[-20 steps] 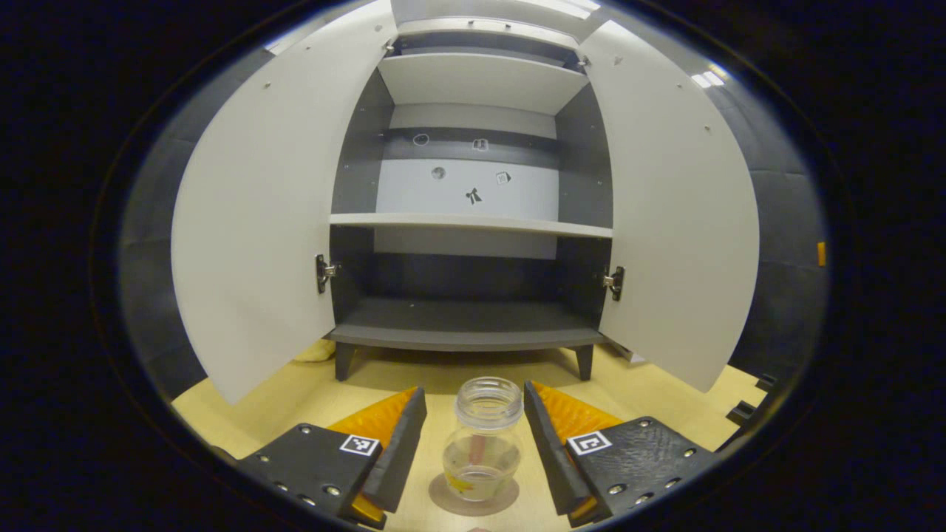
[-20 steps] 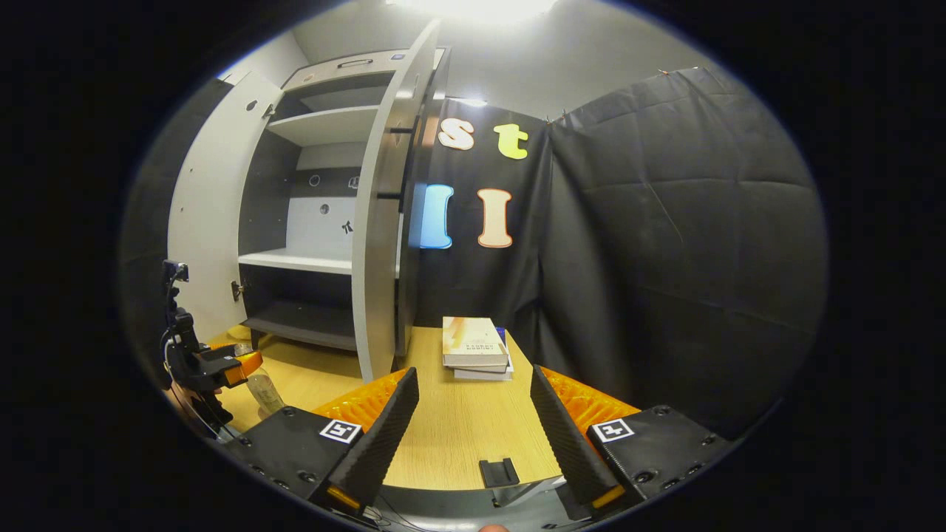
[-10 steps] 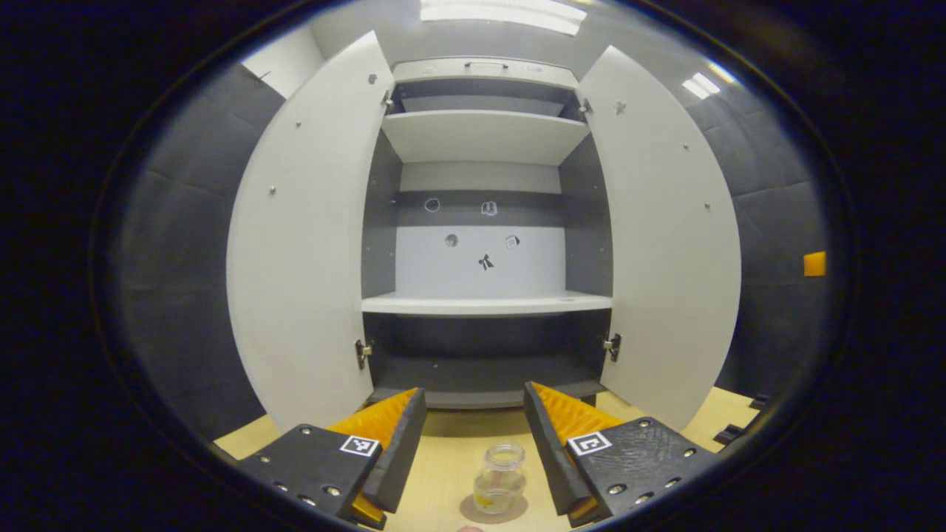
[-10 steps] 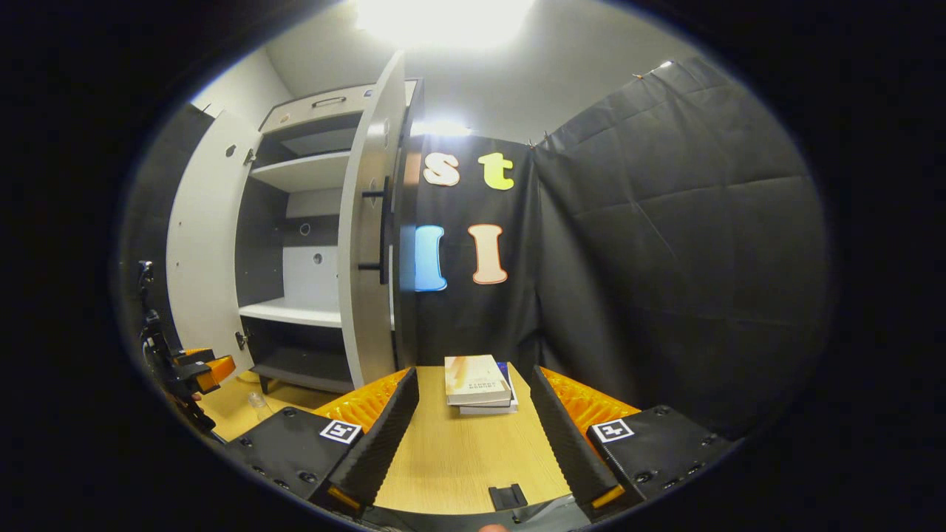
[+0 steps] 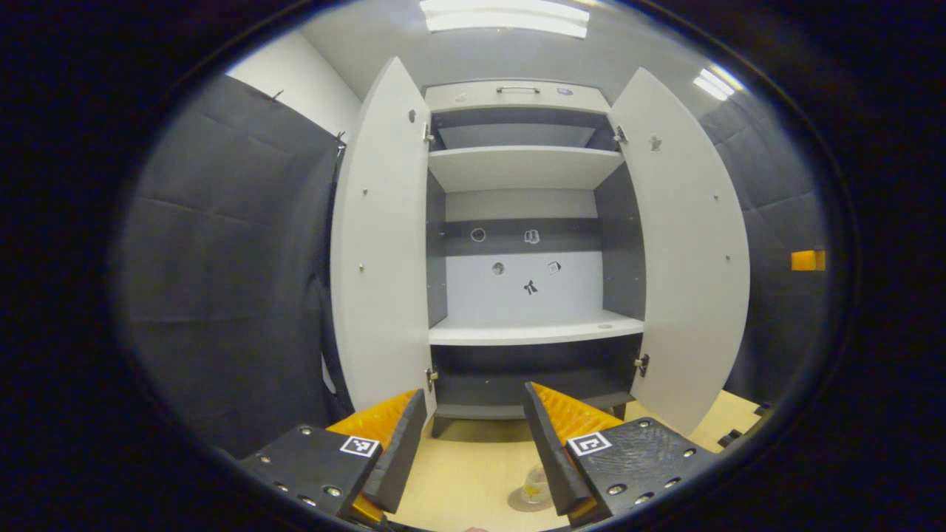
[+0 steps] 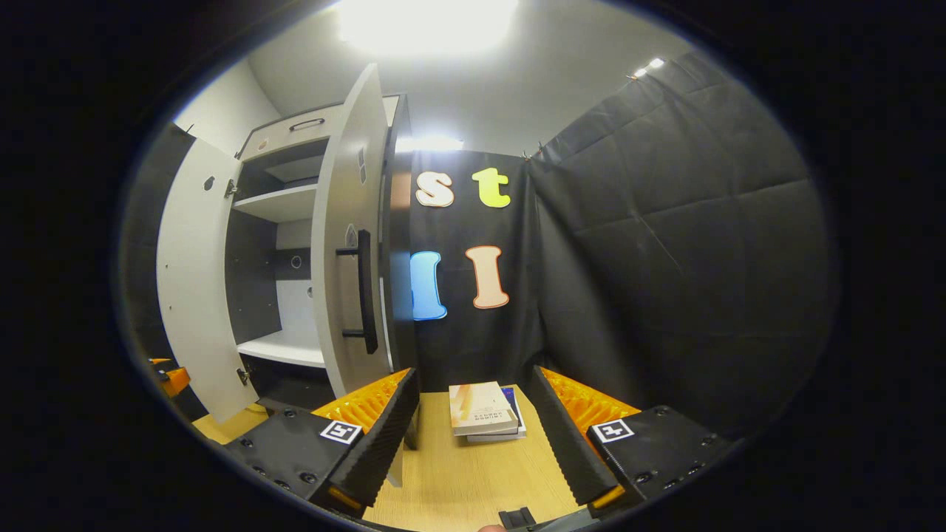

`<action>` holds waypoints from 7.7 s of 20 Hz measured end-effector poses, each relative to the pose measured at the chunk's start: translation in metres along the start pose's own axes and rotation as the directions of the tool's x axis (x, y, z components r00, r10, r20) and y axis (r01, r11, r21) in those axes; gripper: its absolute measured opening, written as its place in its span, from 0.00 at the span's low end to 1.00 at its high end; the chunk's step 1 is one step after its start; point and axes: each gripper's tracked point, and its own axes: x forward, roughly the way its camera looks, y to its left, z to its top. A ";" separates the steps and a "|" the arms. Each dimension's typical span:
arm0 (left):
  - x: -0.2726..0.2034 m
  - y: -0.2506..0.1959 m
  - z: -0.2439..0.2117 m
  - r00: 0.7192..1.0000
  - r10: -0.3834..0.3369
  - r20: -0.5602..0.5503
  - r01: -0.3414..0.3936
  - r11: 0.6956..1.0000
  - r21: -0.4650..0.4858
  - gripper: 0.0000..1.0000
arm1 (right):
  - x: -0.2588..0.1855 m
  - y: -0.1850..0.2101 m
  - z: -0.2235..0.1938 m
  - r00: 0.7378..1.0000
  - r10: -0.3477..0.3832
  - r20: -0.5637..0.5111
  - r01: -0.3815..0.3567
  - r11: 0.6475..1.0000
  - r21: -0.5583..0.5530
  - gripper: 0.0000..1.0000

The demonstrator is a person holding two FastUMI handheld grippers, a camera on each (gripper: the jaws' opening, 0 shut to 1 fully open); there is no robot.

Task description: Grasp the bottle in the cabinet with the left hand and place it on the coaster, then close the right door with the right hand and the left door with the left hand.

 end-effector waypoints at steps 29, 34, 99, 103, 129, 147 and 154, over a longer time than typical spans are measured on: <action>0.020 0.217 0.037 0.985 0.164 0.047 -0.165 0.986 0.010 0.77 | 0.074 0.074 0.059 0.981 -0.188 0.042 0.191 0.979 -0.073 0.96; 0.035 0.220 0.031 0.989 0.138 0.046 -0.138 0.990 -0.002 0.76 | 0.069 0.091 0.059 0.985 -0.169 0.043 0.172 0.983 -0.069 0.96; 0.139 0.229 0.130 0.990 0.082 0.119 -0.088 0.995 0.050 0.77 | 0.043 0.118 -0.027 0.995 -0.093 -0.031 0.091 0.995 -0.051 0.96; 0.135 0.188 0.129 0.992 0.019 0.123 -0.023 0.999 0.035 0.77 | 0.042 0.103 -0.029 0.996 -0.088 -0.035 0.086 0.995 -0.045 0.96; 0.164 0.034 0.132 0.980 -0.143 0.137 0.149 0.988 -0.029 0.78 | 0.009 0.017 -0.024 0.986 -0.162 -0.044 0.159 0.985 -0.067 0.94; 0.035 0.057 0.144 0.987 -0.029 0.157 0.023 0.999 0.042 0.77 | 0.000 0.069 -0.029 0.993 0.114 -0.042 -0.114 0.993 0.018 0.94; -0.011 0.085 0.135 0.991 -0.004 0.137 -0.004 0.999 0.052 0.77 | -0.026 0.087 -0.003 0.989 0.145 0.011 -0.145 0.989 0.015 0.96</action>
